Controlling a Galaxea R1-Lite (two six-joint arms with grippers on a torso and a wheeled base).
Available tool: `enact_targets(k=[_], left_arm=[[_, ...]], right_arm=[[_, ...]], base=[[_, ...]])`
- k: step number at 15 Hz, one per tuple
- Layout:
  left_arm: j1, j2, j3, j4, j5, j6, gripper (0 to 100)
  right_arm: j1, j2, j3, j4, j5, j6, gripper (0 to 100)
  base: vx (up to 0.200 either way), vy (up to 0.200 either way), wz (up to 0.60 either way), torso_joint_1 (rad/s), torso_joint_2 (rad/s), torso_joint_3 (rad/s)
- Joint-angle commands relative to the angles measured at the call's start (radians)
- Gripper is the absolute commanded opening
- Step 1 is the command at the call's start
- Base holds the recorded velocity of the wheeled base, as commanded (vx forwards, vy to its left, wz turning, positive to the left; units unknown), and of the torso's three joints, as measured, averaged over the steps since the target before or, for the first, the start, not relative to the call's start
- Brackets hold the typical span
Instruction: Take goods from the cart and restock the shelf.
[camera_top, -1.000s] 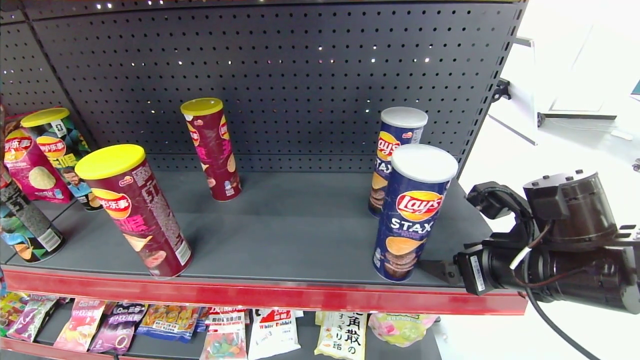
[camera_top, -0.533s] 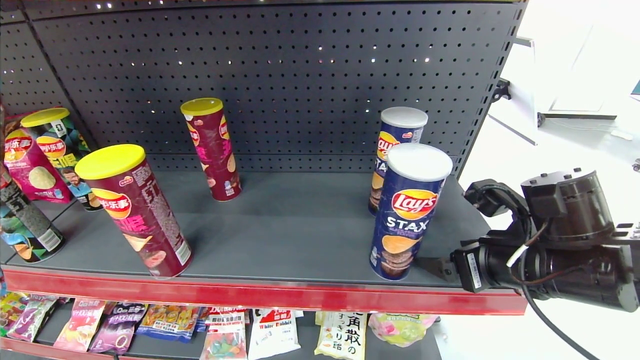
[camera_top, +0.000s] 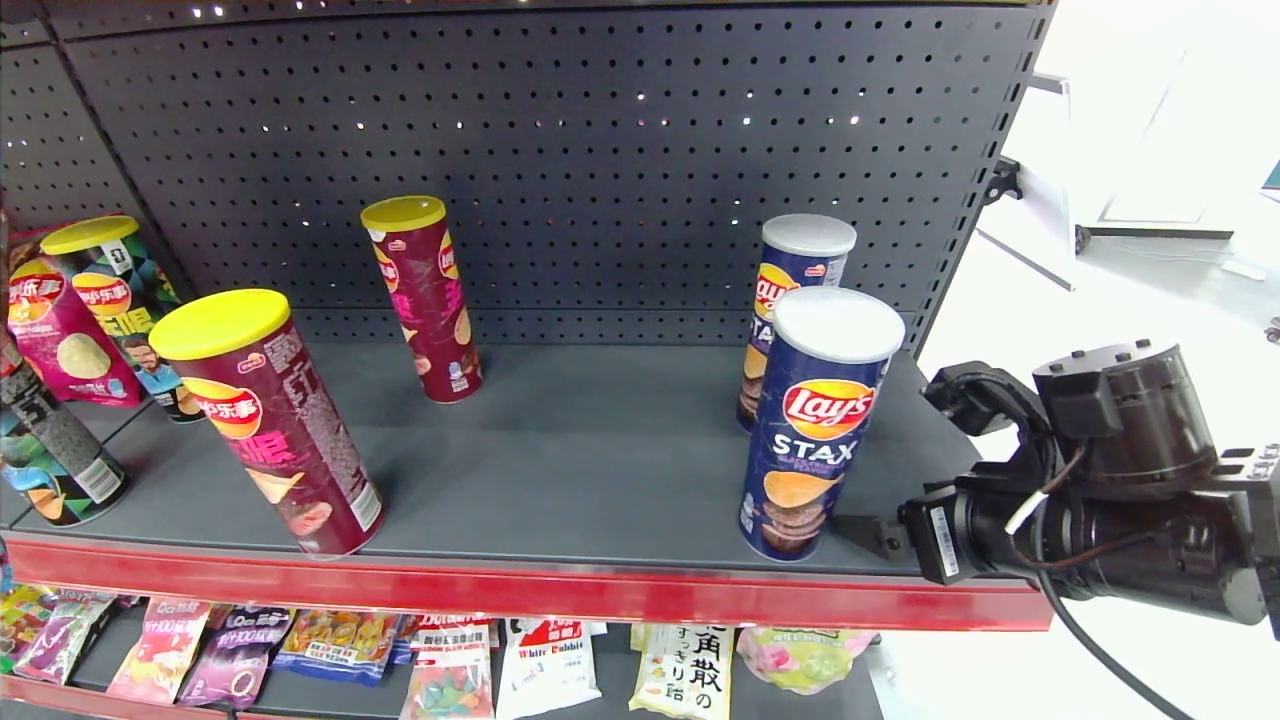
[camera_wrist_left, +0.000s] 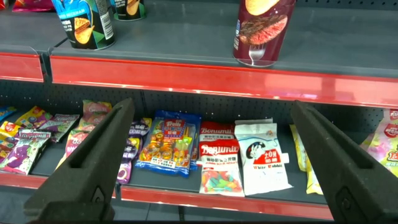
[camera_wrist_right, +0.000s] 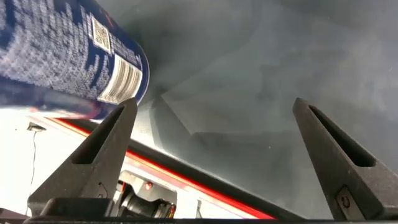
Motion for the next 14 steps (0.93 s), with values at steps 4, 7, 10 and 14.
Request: enact_targets(k=[4, 7, 10, 14], left_arm=[[0.0, 0.0, 0.0, 0.0, 0.001, -0.001, 100], [0.0, 0.0, 0.0, 0.0, 0.001, -0.001, 100], [0.0, 0.0, 0.0, 0.0, 0.0, -0.001, 100], [0.0, 0.0, 0.0, 0.0, 0.001, -0.001, 100]], right_arm=[[0.012, 0.012, -0.005, -0.006, -0.001, 0.0, 100], [0.009, 0.011, -0.002, -0.006, -0.001, 0.0, 100], [-0.04, -0.037, 0.009, -0.004, -0.005, -0.001, 100], [-0.129, -0.213, 0.074, -0.003, -0.007, -0.009, 100]], base=[[0.0, 0.0, 0.0, 0.0, 0.0, 0.0], [0.0, 0.0, 0.0, 0.0, 0.0, 0.0], [0.0, 0.0, 0.0, 0.0, 0.0, 0.0], [0.0, 0.0, 0.0, 0.0, 0.0, 0.0]])
